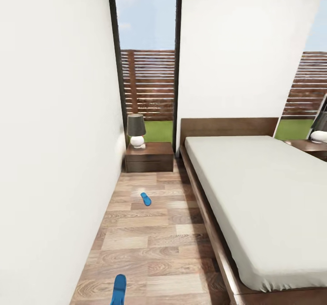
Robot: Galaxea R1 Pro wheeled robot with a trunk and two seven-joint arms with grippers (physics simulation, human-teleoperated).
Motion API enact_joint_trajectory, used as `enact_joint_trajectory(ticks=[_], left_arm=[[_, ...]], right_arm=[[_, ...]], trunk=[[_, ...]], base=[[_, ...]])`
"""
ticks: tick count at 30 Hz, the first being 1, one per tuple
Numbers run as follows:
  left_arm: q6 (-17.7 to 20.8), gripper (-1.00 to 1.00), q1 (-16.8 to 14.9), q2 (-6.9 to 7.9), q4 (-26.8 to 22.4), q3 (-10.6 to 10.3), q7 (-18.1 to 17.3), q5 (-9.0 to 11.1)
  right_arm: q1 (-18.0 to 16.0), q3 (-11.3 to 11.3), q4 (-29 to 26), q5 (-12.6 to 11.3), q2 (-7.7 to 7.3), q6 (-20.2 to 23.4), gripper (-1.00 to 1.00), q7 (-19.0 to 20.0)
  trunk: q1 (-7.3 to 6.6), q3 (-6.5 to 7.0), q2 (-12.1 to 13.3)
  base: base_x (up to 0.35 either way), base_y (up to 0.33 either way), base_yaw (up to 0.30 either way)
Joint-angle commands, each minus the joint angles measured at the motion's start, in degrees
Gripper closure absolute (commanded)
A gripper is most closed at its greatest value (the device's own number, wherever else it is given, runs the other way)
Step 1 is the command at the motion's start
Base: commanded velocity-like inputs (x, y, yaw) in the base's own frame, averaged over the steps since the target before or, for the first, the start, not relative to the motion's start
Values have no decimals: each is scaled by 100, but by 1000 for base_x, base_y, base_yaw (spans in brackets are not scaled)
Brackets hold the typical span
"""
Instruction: In the bedroom, move the book from the bed onto either nightstand, and place the two sandals side by side next to the bed.
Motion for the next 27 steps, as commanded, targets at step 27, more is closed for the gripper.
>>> enact_joint_trajectory(ticks=[27], left_arm=[[-31,100,1,-1,3,47,-7,-62]], right_arm=[[-1,-3,1,-9,-1,-15,-100,25]], trunk=[[0,-5,-3]], base=[[275,0,6]])
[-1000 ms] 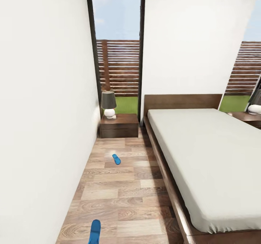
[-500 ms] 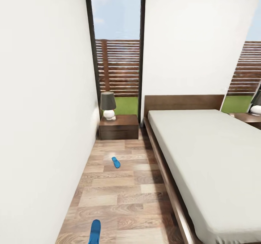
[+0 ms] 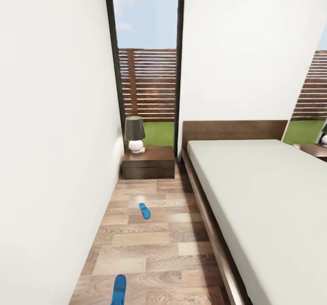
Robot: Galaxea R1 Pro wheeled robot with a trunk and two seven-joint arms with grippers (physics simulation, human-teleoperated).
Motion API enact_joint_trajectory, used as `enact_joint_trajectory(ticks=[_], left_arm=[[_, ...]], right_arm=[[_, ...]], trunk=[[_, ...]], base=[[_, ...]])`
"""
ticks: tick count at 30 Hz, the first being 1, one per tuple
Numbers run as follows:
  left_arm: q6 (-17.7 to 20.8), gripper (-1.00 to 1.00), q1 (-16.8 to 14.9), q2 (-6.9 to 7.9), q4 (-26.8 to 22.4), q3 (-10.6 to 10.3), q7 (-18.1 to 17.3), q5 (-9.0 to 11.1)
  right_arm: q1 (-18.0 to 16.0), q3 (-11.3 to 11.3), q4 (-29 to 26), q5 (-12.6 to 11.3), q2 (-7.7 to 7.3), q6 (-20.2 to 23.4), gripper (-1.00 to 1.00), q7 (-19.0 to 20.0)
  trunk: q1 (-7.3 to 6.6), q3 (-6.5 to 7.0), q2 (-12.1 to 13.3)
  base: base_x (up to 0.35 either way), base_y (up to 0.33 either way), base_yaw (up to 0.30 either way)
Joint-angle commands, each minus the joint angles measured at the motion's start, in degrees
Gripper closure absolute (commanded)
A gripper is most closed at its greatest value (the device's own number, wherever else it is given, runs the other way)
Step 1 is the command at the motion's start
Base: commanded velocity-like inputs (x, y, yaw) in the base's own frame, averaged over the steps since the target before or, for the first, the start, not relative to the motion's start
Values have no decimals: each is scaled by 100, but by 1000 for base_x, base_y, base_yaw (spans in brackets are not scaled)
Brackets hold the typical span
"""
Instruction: In the bedroom, move the book from the bed onto either nightstand, and place the two sandals side by side next to the bed.
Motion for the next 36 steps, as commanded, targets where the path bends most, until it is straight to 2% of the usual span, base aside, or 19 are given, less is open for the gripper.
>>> enact_joint_trajectory(ticks=[1,6,20,36], left_arm=[[-32,100,-4,1,3,53,-7,-56],[-32,100,-7,1,3,53,-7,-56],[-32,100,-5,1,3,53,-7,-56],[-32,100,-5,1,3,53,-7,-55]], right_arm=[[-1,-4,3,-15,-1,-14,-100,18],[-1,-4,5,-15,-1,-14,-100,15],[-1,-4,9,-18,-1,-13,-100,17],[-1,-4,9,-18,-1,-6,-100,30]], trunk=[[3,-5,-3],[3,-5,-3],[3,-5,-3],[3,-5,-3]], base=[[300,0,93],[205,0,80],[19,0,4],[283,0,25]])
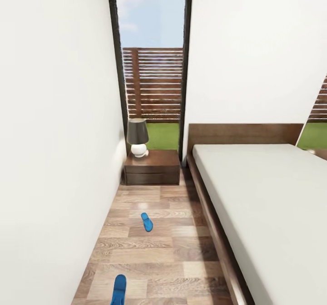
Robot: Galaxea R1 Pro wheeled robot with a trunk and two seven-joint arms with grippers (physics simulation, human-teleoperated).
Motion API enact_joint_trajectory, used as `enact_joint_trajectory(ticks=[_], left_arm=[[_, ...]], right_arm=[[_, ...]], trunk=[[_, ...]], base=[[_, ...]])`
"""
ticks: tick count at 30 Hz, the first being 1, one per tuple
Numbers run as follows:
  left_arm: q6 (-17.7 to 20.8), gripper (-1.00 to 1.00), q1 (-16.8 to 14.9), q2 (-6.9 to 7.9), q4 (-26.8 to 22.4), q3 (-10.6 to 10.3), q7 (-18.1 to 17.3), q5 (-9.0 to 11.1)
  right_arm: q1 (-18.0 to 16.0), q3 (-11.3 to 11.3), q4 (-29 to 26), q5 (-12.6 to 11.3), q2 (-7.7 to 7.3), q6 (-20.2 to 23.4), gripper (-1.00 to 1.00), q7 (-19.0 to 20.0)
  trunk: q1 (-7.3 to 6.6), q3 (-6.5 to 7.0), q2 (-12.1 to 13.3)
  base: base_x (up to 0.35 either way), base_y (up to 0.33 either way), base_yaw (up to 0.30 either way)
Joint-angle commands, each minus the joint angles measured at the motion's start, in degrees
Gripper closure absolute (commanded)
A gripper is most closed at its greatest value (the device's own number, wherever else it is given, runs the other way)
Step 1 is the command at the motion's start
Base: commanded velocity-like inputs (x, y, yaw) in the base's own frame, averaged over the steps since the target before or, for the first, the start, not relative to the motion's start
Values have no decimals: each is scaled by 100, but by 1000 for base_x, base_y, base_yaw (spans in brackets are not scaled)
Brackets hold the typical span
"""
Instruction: In the bedroom, move the book from the bed onto either nightstand, and place the two sandals side by side next to the bed.
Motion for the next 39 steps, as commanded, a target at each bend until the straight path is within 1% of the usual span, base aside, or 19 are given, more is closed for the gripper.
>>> enact_joint_trajectory(ticks=[1,7,17,25,39], left_arm=[[-32,100,-7,1,4,48,-5,-61],[-32,100,-5,1,4,48,-2,-60],[-32,100,-7,1,4,48,2,-57],[-32,100,-4,1,4,48,1,-57],[-32,100,-6,1,4,48,0,-60]], right_arm=[[-1,-4,3,-14,-1,-16,-100,21],[-1,-4,3,-14,-1,-16,-100,23],[-1,-4,3,-14,-1,-16,-100,18],[-1,-4,3,-14,-1,-16,-100,9],[-1,-6,3,-14,-1,-16,-100,8]], trunk=[[3,-6,-3],[3,-6,-3],[3,-6,-3],[3,-6,-3],[3,-6,-3]], base=[[229,0,252],[181,-19,216],[268,-55,9],[35,-1,46],[7,0,265]])
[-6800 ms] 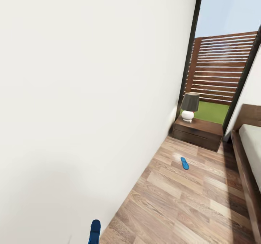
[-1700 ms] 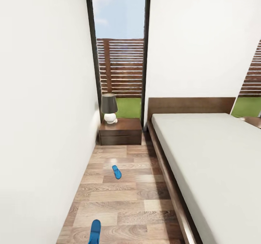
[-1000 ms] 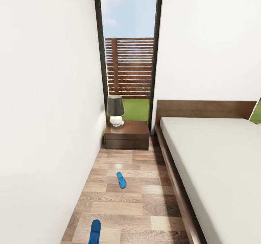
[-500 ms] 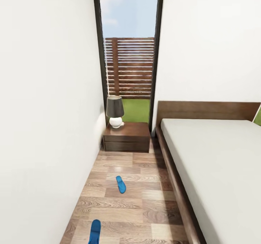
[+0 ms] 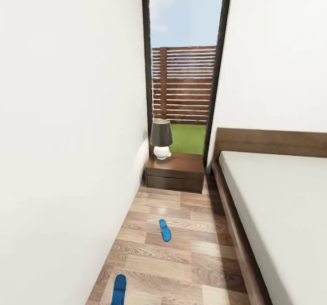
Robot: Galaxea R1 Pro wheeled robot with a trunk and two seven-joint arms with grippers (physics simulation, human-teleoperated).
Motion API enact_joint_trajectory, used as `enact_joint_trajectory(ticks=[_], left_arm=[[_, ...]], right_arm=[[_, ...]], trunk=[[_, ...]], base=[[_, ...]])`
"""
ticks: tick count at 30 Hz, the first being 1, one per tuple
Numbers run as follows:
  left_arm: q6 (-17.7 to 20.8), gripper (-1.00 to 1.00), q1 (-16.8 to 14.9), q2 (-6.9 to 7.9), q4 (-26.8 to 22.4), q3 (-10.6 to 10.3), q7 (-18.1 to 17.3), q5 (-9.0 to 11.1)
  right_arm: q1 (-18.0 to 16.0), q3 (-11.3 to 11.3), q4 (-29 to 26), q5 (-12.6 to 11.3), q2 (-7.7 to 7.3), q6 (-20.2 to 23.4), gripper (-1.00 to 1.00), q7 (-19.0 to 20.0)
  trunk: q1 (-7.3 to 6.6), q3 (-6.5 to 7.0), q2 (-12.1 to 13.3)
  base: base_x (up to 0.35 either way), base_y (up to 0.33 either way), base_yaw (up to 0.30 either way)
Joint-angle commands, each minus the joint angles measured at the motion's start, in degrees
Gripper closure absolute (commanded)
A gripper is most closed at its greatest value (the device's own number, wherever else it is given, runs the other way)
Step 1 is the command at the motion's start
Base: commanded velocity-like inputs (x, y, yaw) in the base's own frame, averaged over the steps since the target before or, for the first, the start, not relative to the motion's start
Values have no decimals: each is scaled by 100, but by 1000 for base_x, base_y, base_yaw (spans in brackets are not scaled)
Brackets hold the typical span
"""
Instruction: In the bedroom, move the book from the bed onto either nightstand, and place the two sandals side by side next to the bed.
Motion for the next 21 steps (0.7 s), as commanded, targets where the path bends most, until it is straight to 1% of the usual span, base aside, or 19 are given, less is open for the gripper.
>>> enact_joint_trajectory(ticks=[1,3,6,21], left_arm=[[-30,100,-4,1,5,48,-5,-61],[-30,100,-4,1,6,48,-4,-63],[-30,100,-6,1,6,48,-4,-63],[-30,100,-4,1,6,48,-4,-63]], right_arm=[[-1,-3,3,-15,-1,-16,-100,20],[-1,-4,3,-15,-1,-16,-100,23],[-1,-3,3,-15,-1,-16,-100,24],[-1,-4,3,-22,-1,-16,-100,25]], trunk=[[1,-6,-3],[1,-6,-3],[1,-6,-3],[1,-6,-3]], base=[[184,0,233],[243,0,170],[286,0,63],[307,0,4]])
